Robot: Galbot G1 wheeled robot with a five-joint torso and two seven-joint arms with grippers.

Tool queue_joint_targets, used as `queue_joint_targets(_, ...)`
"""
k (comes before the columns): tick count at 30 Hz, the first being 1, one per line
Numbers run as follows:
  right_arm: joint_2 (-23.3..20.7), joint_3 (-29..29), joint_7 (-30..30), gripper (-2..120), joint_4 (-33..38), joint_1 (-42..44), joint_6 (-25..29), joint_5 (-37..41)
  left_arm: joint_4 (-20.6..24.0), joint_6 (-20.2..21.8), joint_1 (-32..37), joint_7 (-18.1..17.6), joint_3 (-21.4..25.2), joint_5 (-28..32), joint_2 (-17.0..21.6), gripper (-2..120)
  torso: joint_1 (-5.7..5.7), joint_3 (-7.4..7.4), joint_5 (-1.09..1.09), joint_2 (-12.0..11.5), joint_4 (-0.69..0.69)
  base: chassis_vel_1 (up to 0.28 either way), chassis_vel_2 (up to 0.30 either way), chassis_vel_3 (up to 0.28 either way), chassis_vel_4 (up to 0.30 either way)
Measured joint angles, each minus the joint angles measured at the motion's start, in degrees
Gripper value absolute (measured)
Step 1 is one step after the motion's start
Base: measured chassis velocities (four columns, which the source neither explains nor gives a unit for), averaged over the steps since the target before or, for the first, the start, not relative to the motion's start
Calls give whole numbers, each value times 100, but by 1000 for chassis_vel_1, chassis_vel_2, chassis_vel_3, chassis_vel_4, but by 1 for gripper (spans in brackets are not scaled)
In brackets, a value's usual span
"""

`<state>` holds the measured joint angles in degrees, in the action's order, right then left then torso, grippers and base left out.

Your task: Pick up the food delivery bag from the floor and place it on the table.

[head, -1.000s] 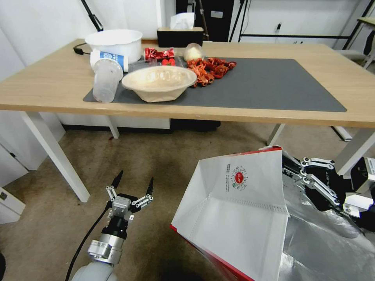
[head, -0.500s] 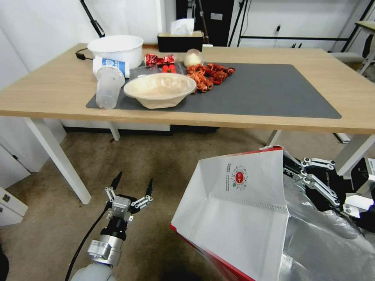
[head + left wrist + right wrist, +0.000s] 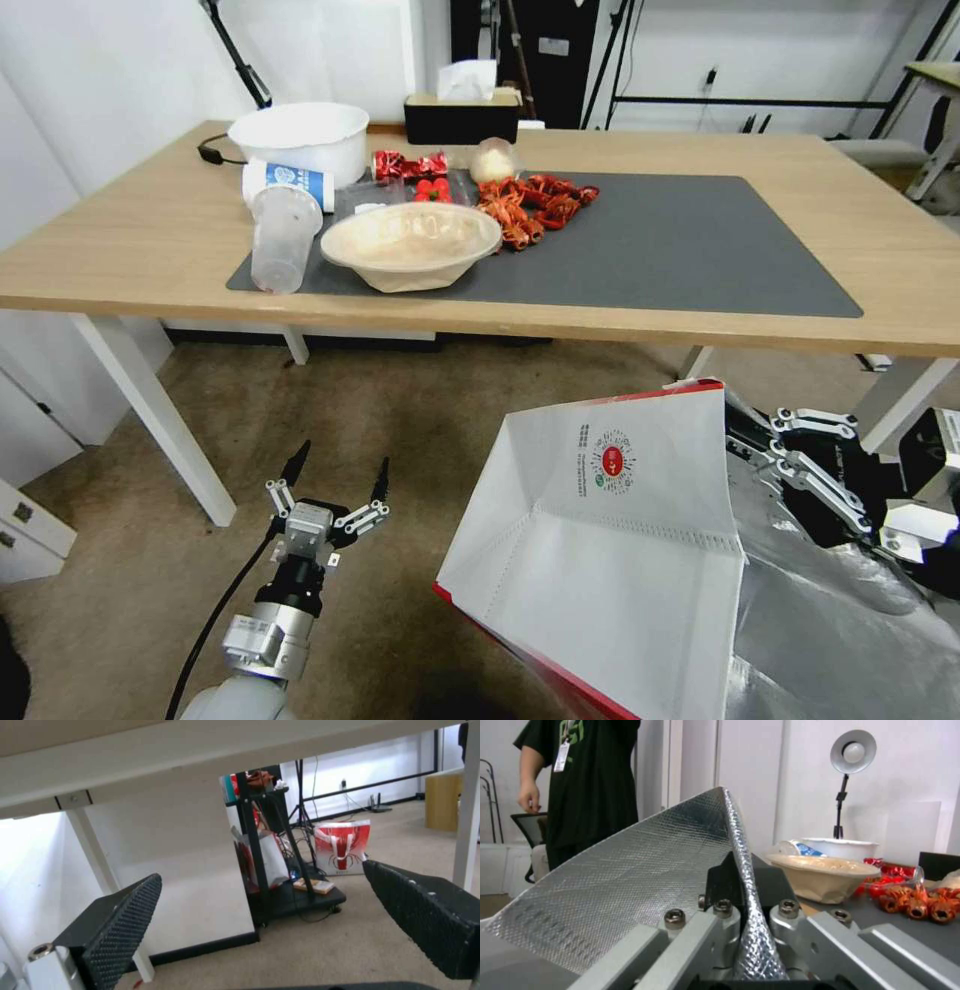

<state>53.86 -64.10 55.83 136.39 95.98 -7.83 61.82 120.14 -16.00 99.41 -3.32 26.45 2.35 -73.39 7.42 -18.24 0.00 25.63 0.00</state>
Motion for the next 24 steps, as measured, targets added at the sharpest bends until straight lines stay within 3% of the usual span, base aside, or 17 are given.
queue_joint_targets(24, -8, 11, -32, 0, -5, -3, 15, -16, -26, -18, -42, 13, -13, -6, 6, 100, 217, -359, 0, 575, 0, 0, 0, 0, 0)
